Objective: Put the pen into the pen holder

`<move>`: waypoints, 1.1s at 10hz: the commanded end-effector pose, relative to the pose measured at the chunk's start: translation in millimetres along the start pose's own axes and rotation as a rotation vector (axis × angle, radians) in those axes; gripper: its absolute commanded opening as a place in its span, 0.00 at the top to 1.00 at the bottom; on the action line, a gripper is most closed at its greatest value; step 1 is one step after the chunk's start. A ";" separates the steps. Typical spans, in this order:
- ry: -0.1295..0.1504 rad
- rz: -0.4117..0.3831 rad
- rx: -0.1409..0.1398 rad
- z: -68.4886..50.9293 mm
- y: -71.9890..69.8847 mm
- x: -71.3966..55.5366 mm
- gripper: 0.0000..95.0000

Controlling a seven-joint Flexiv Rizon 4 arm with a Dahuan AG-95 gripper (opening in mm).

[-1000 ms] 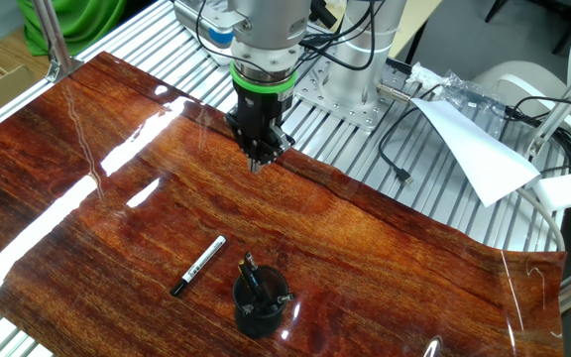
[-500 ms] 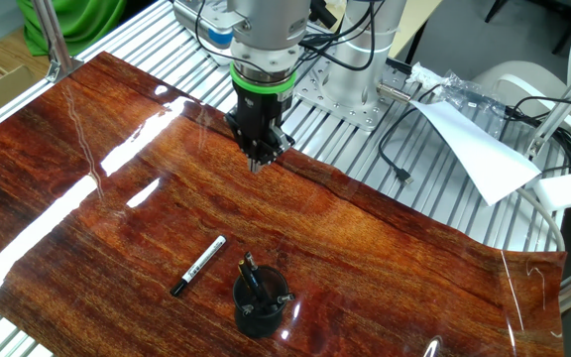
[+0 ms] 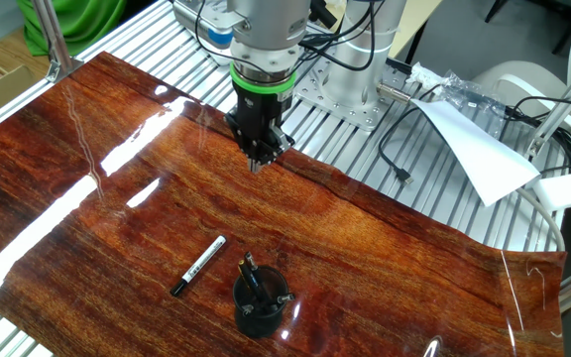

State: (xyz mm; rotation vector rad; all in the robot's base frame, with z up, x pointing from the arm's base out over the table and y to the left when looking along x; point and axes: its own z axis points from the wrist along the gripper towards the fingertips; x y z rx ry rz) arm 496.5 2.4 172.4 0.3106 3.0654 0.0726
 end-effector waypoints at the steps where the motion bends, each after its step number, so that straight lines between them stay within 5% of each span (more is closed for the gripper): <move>1: -0.006 0.007 0.003 0.5 0.2 -3.6 1.00; 5: -0.022 -0.015 0.007 -4.4 -7.1 -34.0 1.00; 11: -0.038 0.017 0.002 3.6 -17.7 -38.6 1.00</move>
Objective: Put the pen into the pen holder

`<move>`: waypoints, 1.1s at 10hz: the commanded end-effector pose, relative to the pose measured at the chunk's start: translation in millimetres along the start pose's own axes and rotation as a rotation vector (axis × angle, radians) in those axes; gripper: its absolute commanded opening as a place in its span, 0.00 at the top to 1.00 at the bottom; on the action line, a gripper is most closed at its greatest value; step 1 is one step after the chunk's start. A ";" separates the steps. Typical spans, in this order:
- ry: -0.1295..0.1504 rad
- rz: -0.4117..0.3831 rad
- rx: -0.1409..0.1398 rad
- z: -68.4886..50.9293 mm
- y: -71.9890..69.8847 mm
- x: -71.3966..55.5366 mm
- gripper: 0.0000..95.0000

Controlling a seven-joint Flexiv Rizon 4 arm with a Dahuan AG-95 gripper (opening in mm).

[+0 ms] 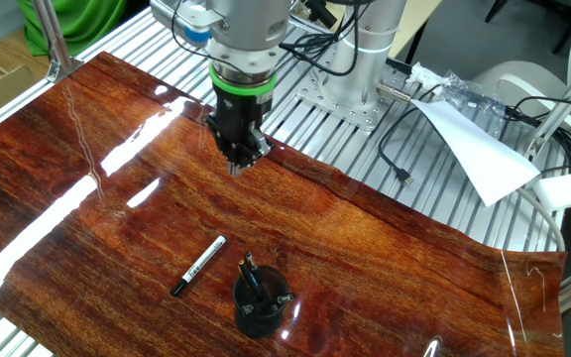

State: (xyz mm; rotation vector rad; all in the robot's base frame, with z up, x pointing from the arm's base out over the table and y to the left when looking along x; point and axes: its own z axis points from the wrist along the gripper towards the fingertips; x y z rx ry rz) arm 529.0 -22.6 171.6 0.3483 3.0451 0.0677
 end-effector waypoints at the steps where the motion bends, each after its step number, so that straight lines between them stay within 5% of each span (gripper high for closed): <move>1: -0.024 -0.011 -0.002 3.9 1.1 -2.4 1.00; 7: -0.031 -0.014 -0.006 27.0 7.0 -9.8 1.00; 8: -0.022 -0.023 -0.006 26.7 6.4 -15.9 1.00; 9: -0.006 -0.029 -0.004 26.6 5.8 -21.2 0.80; 11: 0.042 -0.052 0.001 26.1 3.6 -32.2 0.80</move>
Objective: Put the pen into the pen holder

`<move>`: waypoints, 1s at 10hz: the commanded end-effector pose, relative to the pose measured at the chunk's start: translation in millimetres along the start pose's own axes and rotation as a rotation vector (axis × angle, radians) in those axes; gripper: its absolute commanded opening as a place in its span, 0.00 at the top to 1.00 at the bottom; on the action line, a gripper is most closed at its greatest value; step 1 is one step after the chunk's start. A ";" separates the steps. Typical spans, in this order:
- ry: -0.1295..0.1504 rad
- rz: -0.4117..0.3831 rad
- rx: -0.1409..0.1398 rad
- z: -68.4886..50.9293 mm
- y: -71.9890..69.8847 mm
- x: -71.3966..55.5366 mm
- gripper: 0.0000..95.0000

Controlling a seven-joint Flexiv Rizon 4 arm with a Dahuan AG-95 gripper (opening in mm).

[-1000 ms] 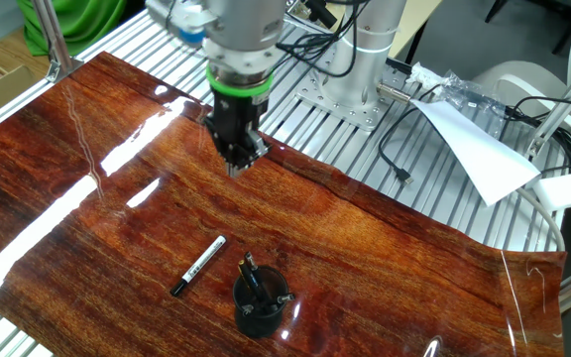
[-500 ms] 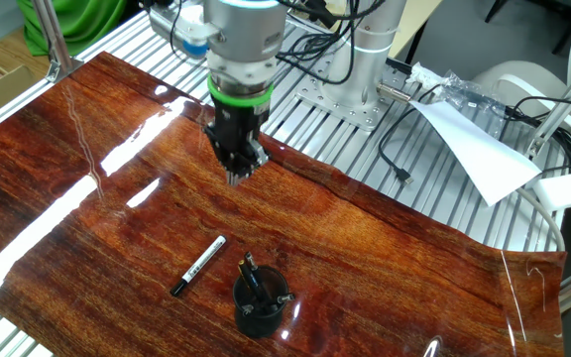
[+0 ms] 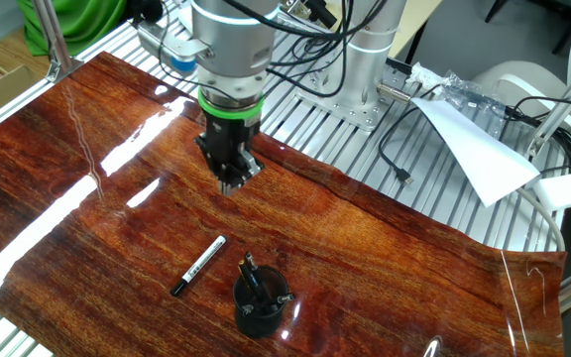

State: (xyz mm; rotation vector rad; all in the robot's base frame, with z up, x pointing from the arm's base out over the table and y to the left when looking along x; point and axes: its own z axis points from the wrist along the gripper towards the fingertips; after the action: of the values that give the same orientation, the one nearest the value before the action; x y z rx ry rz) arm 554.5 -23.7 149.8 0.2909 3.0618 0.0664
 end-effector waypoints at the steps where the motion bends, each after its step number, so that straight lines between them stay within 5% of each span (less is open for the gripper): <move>1: 0.033 -0.014 -0.003 4.7 -0.6 -11.7 0.80; 5: 0.048 -0.007 -0.010 9.3 0.2 -12.6 0.80; 10: 0.142 0.010 -0.029 9.3 0.2 -12.7 0.80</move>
State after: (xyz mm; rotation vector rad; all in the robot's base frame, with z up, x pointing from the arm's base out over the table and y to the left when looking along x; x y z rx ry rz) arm 568.3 -25.8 141.9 0.3094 3.1915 0.1334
